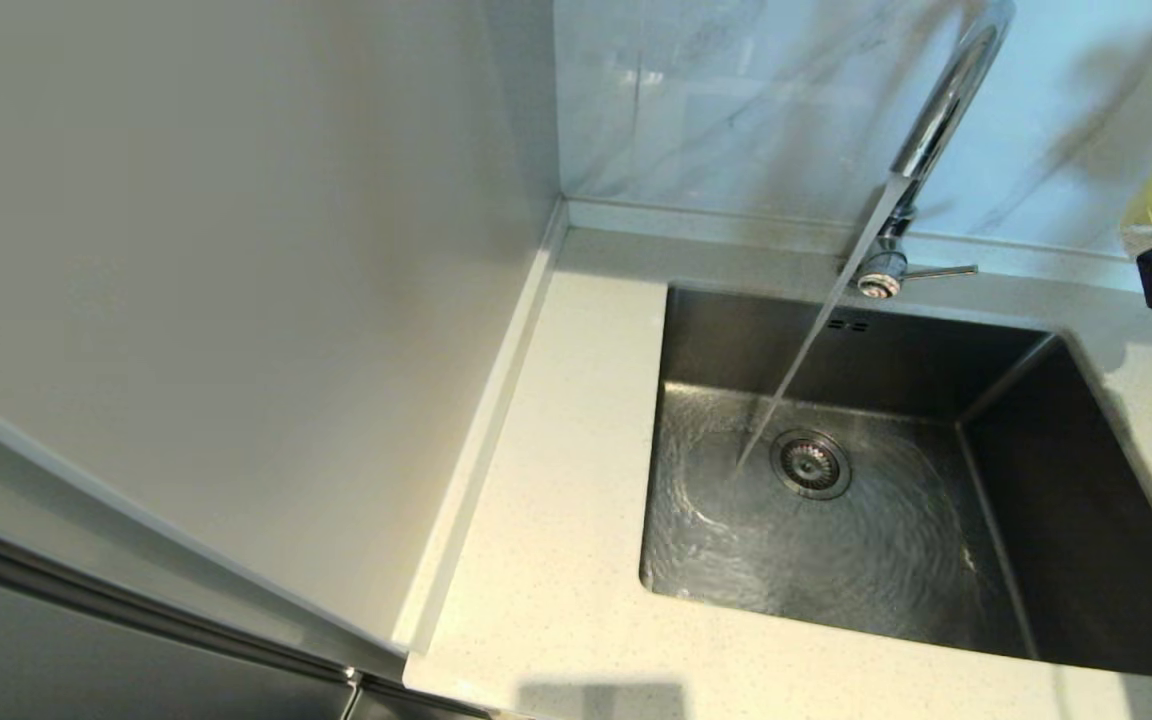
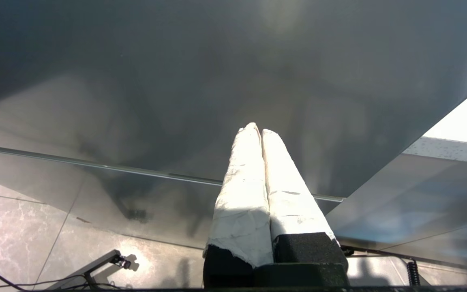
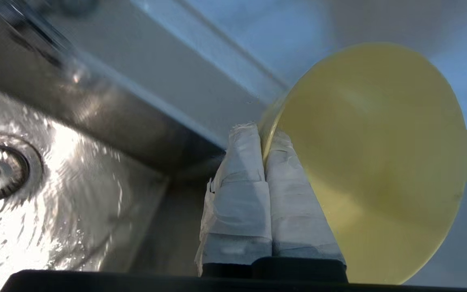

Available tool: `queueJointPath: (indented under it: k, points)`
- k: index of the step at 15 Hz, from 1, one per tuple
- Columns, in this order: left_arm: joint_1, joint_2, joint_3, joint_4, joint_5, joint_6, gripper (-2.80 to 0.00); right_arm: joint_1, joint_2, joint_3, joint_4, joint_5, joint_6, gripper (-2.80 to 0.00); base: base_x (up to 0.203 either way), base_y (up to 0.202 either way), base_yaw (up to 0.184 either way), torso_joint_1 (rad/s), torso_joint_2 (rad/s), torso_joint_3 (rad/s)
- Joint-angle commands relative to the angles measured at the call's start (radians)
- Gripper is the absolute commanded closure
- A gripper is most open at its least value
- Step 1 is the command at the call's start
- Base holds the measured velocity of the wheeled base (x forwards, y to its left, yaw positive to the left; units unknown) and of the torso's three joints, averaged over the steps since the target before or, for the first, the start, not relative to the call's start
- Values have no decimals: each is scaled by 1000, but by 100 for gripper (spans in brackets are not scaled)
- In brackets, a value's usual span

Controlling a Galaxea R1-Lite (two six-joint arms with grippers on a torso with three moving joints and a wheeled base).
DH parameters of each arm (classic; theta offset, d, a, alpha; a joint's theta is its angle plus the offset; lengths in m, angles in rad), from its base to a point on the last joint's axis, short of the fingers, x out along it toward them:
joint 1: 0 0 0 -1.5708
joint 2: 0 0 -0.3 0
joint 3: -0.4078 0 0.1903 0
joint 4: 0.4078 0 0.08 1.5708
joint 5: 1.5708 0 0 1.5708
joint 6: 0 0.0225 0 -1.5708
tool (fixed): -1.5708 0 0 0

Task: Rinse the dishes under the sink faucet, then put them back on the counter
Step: Place the bowl on the table

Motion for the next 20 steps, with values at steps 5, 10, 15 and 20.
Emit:
queueJointPath:
  k: [5, 10, 15, 20]
  points:
    - [0, 0, 0, 0, 0, 0, 0, -96, 163, -276, 364, 12, 117, 0, 0, 0, 0, 0, 0, 0]
    - [0, 0, 0, 0, 0, 0, 0, -141, 276, -395, 500, 35, 160, 0, 0, 0, 0, 0, 0, 0]
    - [0, 0, 0, 0, 0, -1, 0, -141, 367, -477, 535, -31, 118, 0, 0, 0, 0, 0, 0, 0]
    - [0, 0, 0, 0, 0, -1, 0, -162, 403, -483, 538, -41, 122, 0, 0, 0, 0, 0, 0, 0]
